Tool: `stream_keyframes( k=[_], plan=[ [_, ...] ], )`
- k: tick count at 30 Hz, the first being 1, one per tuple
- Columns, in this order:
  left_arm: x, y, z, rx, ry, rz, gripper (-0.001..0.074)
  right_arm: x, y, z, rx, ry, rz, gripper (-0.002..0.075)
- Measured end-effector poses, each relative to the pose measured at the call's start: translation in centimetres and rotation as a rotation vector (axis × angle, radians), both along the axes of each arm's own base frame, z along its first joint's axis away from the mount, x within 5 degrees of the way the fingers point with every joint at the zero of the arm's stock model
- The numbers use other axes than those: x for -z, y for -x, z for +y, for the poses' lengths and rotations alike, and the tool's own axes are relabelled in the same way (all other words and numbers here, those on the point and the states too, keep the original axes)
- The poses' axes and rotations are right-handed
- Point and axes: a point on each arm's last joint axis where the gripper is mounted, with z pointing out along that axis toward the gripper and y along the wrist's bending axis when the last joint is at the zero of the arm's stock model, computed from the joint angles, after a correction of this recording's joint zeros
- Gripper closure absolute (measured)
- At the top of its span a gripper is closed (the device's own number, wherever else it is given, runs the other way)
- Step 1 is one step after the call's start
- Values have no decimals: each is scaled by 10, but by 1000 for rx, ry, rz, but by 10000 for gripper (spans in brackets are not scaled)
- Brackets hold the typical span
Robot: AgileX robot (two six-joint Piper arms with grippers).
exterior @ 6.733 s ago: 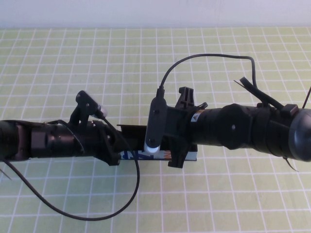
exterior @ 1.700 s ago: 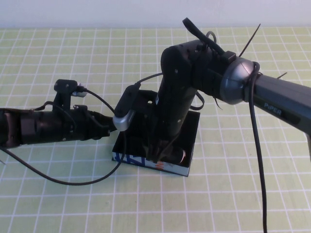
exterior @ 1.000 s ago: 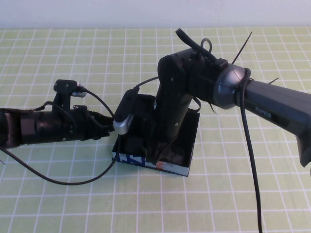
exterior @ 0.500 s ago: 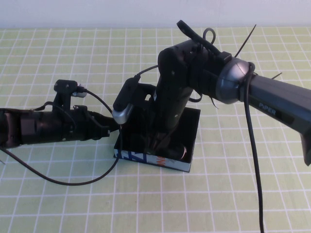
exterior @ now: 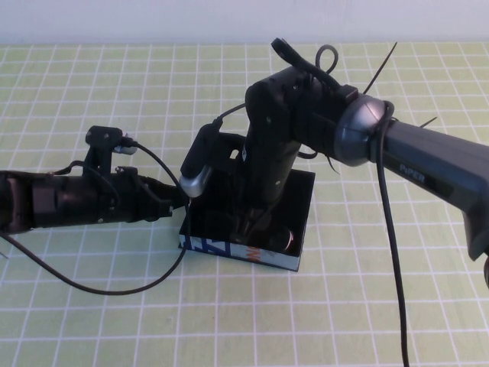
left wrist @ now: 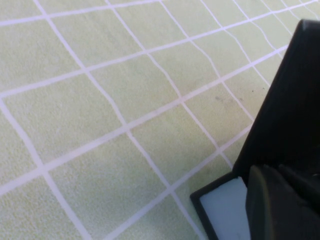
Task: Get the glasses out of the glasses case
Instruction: Pick up the glasses from the glasses case
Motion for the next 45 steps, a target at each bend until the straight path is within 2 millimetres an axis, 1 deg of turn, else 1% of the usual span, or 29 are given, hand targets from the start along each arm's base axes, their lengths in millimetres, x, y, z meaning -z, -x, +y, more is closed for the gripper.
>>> stream_keyframes(
  k=[2, 10, 34, 36, 38, 41, 45],
  plan=[
    [0, 0, 0, 1, -1, 0, 739, 4, -1, 1, 0, 4, 1, 438],
    [0, 0, 0, 1, -1, 0, 739, 6, -3, 2, 3, -6, -13, 438],
    [0, 0, 0, 2, -1, 0, 739, 8, -3, 3, 1, 2, 4, 435],
    [0, 0, 0, 2, -1, 0, 739, 8, -2, 3, 3, 0, 14, 426],
    [0, 0, 0, 3, 0, 0, 739, 14, -1, 4, 4, 7, 45, 407],
    [0, 0, 0, 4, -1, 0, 739, 17, -1, 4, 1, 10, 57, 377],
    [0, 0, 0, 4, -1, 0, 739, 17, -1, 4, -7, 14, 58, 367]
  ],
)
